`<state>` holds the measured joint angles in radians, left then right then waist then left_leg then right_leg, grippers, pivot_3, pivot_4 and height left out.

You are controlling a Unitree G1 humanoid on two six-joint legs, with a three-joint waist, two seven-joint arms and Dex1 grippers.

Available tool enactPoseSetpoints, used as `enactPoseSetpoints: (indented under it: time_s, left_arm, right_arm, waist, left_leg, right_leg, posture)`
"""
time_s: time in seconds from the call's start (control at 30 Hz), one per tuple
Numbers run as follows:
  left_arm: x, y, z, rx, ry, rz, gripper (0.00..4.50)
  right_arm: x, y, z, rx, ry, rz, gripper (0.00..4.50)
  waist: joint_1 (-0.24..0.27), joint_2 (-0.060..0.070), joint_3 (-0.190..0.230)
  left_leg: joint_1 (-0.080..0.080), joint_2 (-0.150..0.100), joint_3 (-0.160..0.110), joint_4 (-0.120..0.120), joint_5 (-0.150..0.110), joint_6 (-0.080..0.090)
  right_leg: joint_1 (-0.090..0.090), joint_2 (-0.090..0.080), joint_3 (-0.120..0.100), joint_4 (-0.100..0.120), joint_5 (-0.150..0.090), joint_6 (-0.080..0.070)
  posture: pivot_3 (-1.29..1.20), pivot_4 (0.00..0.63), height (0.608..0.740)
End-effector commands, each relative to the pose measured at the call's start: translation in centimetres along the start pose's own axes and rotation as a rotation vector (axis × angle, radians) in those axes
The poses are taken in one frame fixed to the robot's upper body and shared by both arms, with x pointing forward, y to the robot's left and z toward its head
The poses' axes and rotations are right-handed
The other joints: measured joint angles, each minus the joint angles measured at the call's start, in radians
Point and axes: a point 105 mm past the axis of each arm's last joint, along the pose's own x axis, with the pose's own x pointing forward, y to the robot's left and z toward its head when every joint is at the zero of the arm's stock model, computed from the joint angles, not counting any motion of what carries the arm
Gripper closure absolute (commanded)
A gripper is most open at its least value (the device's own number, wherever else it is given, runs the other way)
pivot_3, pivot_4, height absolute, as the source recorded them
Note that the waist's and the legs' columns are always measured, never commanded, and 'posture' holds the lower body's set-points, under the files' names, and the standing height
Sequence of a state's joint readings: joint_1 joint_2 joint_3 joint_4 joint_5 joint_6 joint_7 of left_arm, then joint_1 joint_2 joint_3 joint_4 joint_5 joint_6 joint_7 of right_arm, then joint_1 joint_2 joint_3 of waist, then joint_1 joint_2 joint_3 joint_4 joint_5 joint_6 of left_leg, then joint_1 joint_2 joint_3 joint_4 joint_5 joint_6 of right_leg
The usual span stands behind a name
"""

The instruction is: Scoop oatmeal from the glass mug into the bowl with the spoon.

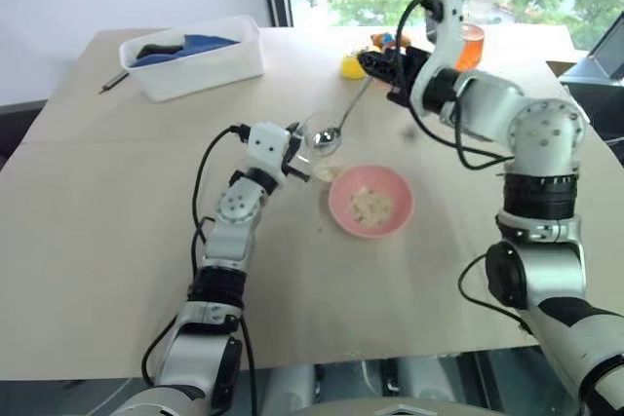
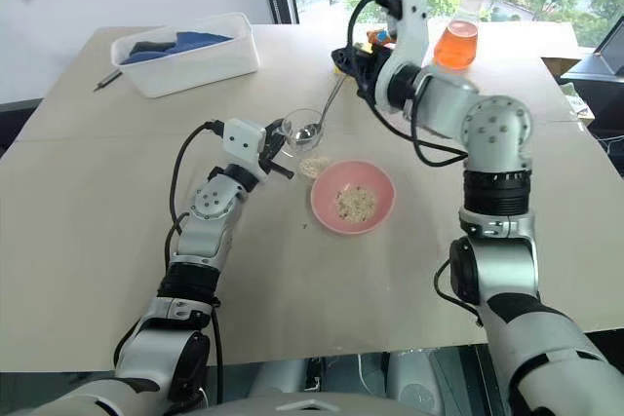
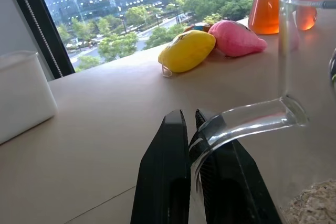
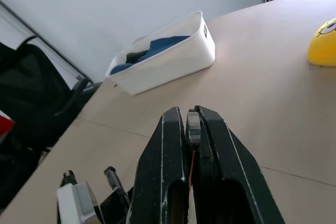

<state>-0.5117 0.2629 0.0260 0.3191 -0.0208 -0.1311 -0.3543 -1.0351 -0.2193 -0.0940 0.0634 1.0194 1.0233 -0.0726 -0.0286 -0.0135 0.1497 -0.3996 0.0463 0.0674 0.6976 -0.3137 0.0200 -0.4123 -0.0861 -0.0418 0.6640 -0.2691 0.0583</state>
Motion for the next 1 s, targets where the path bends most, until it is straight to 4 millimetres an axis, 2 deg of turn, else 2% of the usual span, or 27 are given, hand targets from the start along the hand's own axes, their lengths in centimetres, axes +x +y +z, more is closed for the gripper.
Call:
enactPoseSetpoints:
  time_s: [0.03, 0.1, 0.2, 0.33, 0.47, 0.6, 0.67, 0.7, 0.8, 1.0]
  left_arm:
    - [0.2, 0.7, 2.2, 0.038, -0.064, 0.009, 4.43]
    - [0.2, 0.9, 2.2, 0.040, -0.062, 0.009, 4.50]
    - [0.2, 0.8, 2.1, 0.043, -0.058, 0.004, 4.50]
    - [0.2, 0.8, 2.1, 0.045, -0.052, 0.004, 4.50]
    - [0.2, 0.7, 2.0, 0.041, -0.049, -0.001, 4.50]
    - [0.3, 0.6, 1.9, 0.039, -0.048, -0.010, 4.50]
    - [0.3, 0.6, 1.9, 0.042, -0.046, -0.011, 3.70]
    - [0.2, 0.6, 1.8, 0.044, -0.044, -0.009, 3.55]
    - [0.1, 0.6, 1.7, 0.054, -0.035, -0.005, 2.19]
    - [-0.4, 0.8, 1.9, 0.052, -0.038, -0.004, 2.19]
  right_arm:
    - [0.0, 2.3, 0.9, -0.107, -0.049, 0.087, 4.14]
    - [0.1, 3.5, 0.6, -0.126, -0.040, 0.143, 3.48]
    - [0.0, 4.3, 0.6, -0.142, -0.049, 0.175, 2.04]
    - [-0.8, 4.6, 2.2, -0.124, -0.103, 0.203, 0.14]
    - [-1.8, 3.7, 4.8, -0.068, -0.188, 0.186, 0.05]
    - [-2.5, 1.7, 5.9, -0.058, -0.233, 0.111, 0.05]
    - [-2.7, 1.1, 6.0, -0.058, -0.238, 0.090, 0.00]
    - [-2.8, 1.0, 6.0, -0.056, -0.239, 0.087, 0.00]
    - [-3.1, 0.7, 5.9, -0.055, -0.244, 0.072, 0.00]
    - [-3.2, 0.4, 5.6, -0.045, -0.247, 0.053, 0.00]
  waist:
    - [-0.005, 0.000, 0.000]
    - [-0.008, 0.000, 0.000]
    - [-0.010, 0.000, 0.000]
    - [-0.009, 0.000, 0.000]
    - [-0.008, 0.000, 0.000]
    - [-0.009, 0.000, 0.000]
    - [-0.009, 0.000, 0.000]
    - [-0.009, 0.000, 0.000]
    - [-0.010, 0.000, 0.000]
    - [-0.010, 0.000, 0.000]
  left_leg:
    - [0.000, 0.000, 0.000, 0.000, 0.000, 0.000]
    - [0.000, 0.000, 0.000, 0.000, 0.000, 0.000]
    - [0.000, 0.000, -0.001, 0.000, 0.000, 0.000]
    - [0.000, 0.000, -0.001, 0.000, 0.000, 0.000]
    - [0.000, 0.000, -0.001, 0.000, 0.000, 0.000]
    - [0.000, 0.000, -0.001, 0.000, 0.000, 0.000]
    - [0.000, 0.000, 0.000, 0.000, 0.000, 0.000]
    - [0.000, 0.000, 0.000, 0.000, 0.000, 0.000]
    - [0.000, 0.000, 0.000, 0.000, 0.000, 0.000]
    - [0.000, 0.000, 0.000, 0.000, 0.000, 0.000]
  right_leg:
    - [0.000, 0.000, 0.000, 0.000, 0.000, 0.000]
    - [0.000, 0.000, 0.000, 0.000, 0.000, 0.000]
    - [0.000, 0.000, 0.000, 0.000, 0.000, 0.000]
    - [0.000, 0.000, 0.000, 0.000, 0.000, 0.000]
    - [0.000, 0.000, 0.000, 0.000, 0.000, 0.000]
    - [0.000, 0.000, 0.000, 0.000, 0.000, 0.000]
    - [0.000, 0.000, 0.000, 0.000, 0.000, 0.000]
    - [0.000, 0.000, 0.000, 0.000, 0.000, 0.000]
    - [0.000, 0.000, 0.000, 0.000, 0.000, 0.000]
    - [0.000, 0.000, 0.000, 0.000, 0.000, 0.000]
  posture:
    - [0.00, 0.150, 0.740]
    - [0.00, 0.150, 0.740]
    - [0.00, 0.150, 0.740]
    - [0.00, 0.150, 0.740]
    - [0.00, 0.150, 0.740]
    - [0.00, 0.150, 0.740]
    - [0.00, 0.150, 0.740]
    - [0.00, 0.150, 0.740]
    - [0.00, 0.150, 0.740]
    - [0.00, 0.150, 0.740]
